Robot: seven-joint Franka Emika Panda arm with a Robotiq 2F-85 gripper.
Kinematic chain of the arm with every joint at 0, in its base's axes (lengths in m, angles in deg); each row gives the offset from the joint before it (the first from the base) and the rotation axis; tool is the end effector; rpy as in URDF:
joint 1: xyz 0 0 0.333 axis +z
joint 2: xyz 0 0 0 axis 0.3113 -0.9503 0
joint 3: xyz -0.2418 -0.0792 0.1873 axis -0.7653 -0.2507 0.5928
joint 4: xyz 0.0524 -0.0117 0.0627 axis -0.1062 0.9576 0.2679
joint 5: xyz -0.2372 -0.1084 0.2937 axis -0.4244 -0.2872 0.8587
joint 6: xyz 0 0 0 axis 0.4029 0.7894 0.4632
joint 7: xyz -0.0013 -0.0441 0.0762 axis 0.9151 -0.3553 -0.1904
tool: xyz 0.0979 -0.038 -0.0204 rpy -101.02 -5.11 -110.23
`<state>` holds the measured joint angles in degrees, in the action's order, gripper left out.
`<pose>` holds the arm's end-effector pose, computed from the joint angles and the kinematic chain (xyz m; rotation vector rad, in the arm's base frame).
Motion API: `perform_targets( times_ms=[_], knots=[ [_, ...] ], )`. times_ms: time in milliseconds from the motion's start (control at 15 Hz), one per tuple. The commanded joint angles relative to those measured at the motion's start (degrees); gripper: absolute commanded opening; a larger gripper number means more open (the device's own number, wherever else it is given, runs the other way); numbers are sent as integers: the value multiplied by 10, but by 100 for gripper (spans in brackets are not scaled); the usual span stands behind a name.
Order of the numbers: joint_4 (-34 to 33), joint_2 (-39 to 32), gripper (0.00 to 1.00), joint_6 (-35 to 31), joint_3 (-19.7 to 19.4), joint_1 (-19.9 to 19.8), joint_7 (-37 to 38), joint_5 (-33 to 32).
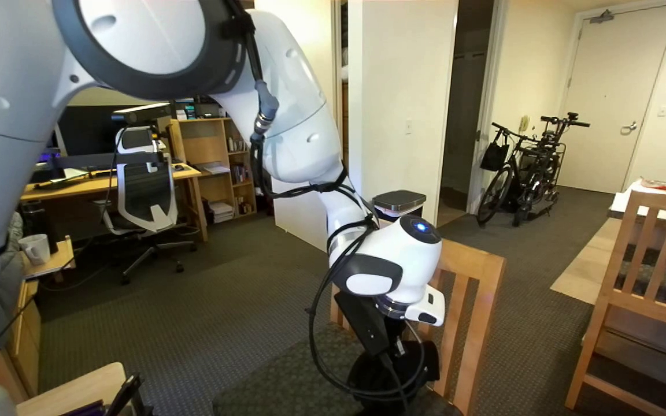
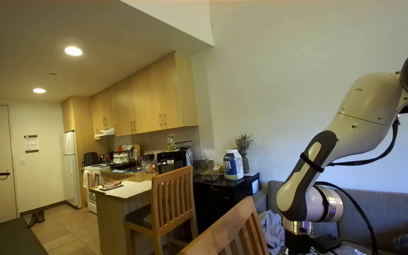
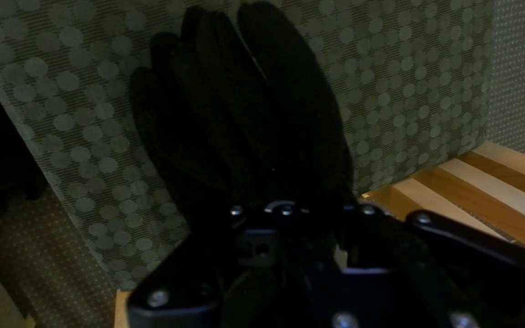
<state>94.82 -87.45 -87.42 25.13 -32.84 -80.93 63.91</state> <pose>0.5595 -0.0995 0.1299 -2.8158 0.3215 -0.0434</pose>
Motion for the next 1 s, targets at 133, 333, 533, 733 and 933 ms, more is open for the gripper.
perform_targets(
  times_ms=[133, 333, 533, 733, 933],
  knots=[
    [-13, -20, 4, -10, 16, -23, -4, -16],
    [-23, -38, 4, -10, 15, -26, -2, -18],
    [-36, -61, 4, -12, 16, -30, -2, -24],
    [-47, -78, 4, -10, 17, -33, 0, -38],
    [-51, -80, 4, -11, 15, -31, 5, -58]
  ],
)
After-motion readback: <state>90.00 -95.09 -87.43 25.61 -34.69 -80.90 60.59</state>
